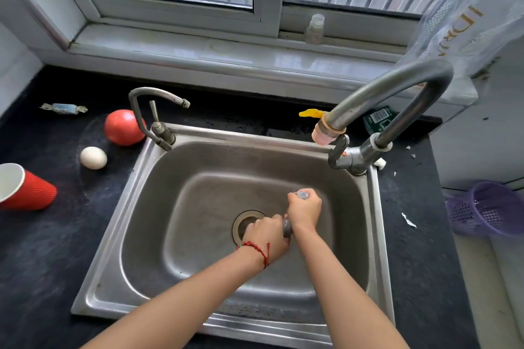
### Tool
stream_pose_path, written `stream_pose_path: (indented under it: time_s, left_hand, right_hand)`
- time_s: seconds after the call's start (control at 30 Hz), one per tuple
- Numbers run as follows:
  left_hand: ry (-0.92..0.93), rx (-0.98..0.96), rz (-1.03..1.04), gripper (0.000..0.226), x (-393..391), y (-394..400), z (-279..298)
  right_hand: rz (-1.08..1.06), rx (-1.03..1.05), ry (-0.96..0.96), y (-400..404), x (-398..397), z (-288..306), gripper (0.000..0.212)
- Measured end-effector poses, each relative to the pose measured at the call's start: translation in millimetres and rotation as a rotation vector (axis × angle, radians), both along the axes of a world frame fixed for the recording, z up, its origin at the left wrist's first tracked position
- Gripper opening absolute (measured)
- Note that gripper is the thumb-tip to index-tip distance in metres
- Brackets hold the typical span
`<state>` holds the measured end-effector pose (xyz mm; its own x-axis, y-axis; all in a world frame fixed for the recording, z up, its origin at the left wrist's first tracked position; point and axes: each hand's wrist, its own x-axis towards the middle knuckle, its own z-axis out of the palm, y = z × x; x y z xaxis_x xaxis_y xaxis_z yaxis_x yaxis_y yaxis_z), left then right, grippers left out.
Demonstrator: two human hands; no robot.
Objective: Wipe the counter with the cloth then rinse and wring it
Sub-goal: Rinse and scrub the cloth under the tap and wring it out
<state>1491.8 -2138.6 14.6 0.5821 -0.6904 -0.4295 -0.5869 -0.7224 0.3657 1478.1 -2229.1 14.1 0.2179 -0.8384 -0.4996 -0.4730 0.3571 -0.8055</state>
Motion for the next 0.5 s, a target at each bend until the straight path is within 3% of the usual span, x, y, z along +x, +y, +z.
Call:
stream_pose_path:
  time_s: [0.07, 0.17, 0.3, 0.37, 0.4, 0.47, 0.5]
  left_hand:
    - [-0.098, 0.002, -0.098, 0.03, -3.7, -0.2, -3.0]
    - [-0.183, -0.029, -0.162, 0.043, -8.3, 1.3, -1.2]
    - [-0.055, -0.031, 0.016, 0.042, -3.2, 8.9, 11.7]
    - [0.244, -0.187, 0.303, 0.028, 3.0, 14.3, 23.1]
    - [0.493, -0.308, 0.495, 0.017, 7.3, 16.3, 28.1]
    - [1.031, -0.389, 0.845, 0.022, 19.8, 21.8, 37.1]
    - [1.275, -0.351, 0.913, 0.028, 25.4, 26.0, 42.9]
  right_hand:
    - [-0.056, 0.037, 0.056, -2.6, 0.1, -1.0, 0.014]
    - [-0.173, 0.241, -0.006, -8.3, -4.7, 1.3, 0.03]
    - [-0.047, 0.564, -0.122, -10.3, -8.2, 22.7, 0.031]
    - [0.06, 0.645, -0.258, -7.5, -9.9, 31.8, 0.027]
    - [0.134, 0.631, -0.324, -5.6, -12.9, 32.9, 0.022]
    - [0.387, 0.346, -0.355, 0.3, -31.4, 27.8, 0.059]
    - [0.585, 0.043, -0.289, 3.0, -41.7, 24.0, 0.073]
